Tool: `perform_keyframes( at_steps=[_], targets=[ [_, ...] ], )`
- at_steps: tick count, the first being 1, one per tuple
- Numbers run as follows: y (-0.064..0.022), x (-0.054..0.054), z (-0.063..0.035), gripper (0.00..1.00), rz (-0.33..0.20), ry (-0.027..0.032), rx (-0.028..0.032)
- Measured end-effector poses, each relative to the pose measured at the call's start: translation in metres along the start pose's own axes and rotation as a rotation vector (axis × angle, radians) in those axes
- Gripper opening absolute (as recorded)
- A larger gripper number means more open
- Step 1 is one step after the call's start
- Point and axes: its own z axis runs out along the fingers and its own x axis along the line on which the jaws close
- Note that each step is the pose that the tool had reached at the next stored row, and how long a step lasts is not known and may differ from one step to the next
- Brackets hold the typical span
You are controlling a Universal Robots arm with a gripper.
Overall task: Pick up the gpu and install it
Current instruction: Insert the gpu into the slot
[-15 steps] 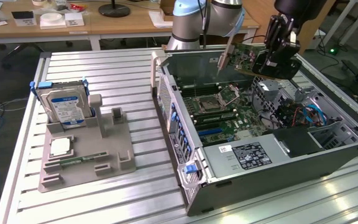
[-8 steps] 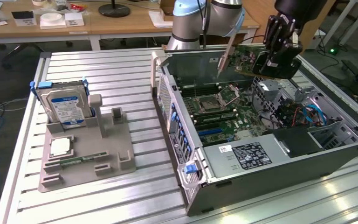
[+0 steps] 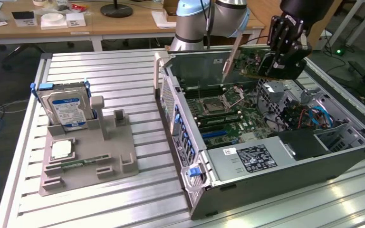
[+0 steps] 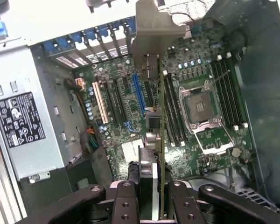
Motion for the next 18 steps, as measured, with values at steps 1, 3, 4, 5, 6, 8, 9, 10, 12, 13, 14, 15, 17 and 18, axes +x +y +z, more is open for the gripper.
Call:
perform_keyframes(
  at_steps=[1, 3, 4, 5, 6, 8, 9, 10, 12, 13, 14, 15, 17, 18],
  targets=[
    [0.0, 0.0, 0.0002, 0.28, -0.013, 0.0002, -0.0001],
    [-0.0001, 0.0001, 0.0004, 0.28, -0.039, 0.0007, 0.0],
    [-0.0001, 0.0001, 0.0006, 0.28, -0.051, 0.0009, 0.0],
    [0.0, 0.0001, 0.0006, 0.28, -0.06, 0.0012, 0.0],
    [-0.0001, 0.0001, 0.0008, 0.28, -0.069, 0.0013, -0.0001],
    [-0.0001, 0.0001, 0.0012, 0.28, -0.084, 0.0014, 0.0002],
    [-0.0002, 0.0002, 0.0017, 0.28, -0.089, 0.0014, 0.0004],
    [-0.0003, 0.0008, 0.0022, 0.28, -0.094, 0.0016, 0.0005],
    [-0.0004, 0.0012, 0.003, 0.28, -0.112, 0.0022, 0.0006],
    [-0.0004, 0.0012, 0.0034, 0.28, -0.128, 0.0027, 0.0006],
    [-0.0005, 0.0012, 0.0039, 0.28, -0.146, 0.003, 0.0006],
    [-0.0005, 0.0012, 0.0044, 0.28, -0.164, 0.0033, 0.0006],
    [-0.0005, 0.0012, 0.0052, 0.28, -0.202, 0.0042, 0.0008],
    [-0.0005, 0.0012, 0.0056, 0.28, -0.219, 0.0045, 0.0008]
  ],
)
